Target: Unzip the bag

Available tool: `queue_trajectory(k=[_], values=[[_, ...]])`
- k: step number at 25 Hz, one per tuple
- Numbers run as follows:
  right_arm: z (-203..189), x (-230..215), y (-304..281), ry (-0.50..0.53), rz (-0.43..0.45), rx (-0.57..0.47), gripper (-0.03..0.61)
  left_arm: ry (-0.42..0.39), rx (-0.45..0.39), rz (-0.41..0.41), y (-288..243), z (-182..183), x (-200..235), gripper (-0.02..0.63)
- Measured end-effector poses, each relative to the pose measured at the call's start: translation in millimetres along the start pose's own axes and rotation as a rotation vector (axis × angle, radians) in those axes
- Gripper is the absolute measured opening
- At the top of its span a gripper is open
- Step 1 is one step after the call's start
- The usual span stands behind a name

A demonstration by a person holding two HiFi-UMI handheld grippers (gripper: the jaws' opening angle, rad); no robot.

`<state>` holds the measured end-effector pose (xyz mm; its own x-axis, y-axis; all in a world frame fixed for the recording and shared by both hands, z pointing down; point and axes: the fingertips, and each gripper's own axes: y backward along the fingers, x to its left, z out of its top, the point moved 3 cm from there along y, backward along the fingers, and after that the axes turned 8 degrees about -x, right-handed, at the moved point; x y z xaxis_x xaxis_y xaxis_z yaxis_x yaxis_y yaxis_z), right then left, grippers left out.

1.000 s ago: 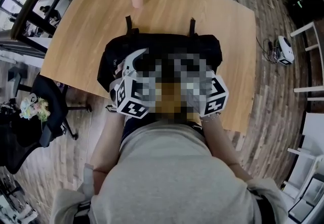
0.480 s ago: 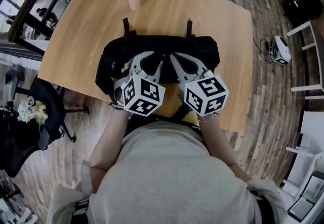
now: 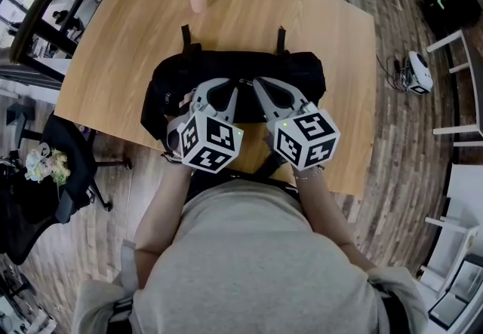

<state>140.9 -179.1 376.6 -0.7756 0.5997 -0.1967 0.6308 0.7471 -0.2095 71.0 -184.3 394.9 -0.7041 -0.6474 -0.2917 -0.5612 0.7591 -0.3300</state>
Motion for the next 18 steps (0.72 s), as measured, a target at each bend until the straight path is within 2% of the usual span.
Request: queue_trajectory(k=[8, 18], values=[[0.0, -8.4, 3.4, -0.021, -0.024, -0.013, 0.006, 0.025, -0.004, -0.002, -0.3, -1.1, 0.5, 0.051], [6.1, -33.8, 23.6, -0.034, -0.109, -0.058, 0.006, 0.065, -0.001, 0.027, 0.5, -3.5, 3.9, 0.049]])
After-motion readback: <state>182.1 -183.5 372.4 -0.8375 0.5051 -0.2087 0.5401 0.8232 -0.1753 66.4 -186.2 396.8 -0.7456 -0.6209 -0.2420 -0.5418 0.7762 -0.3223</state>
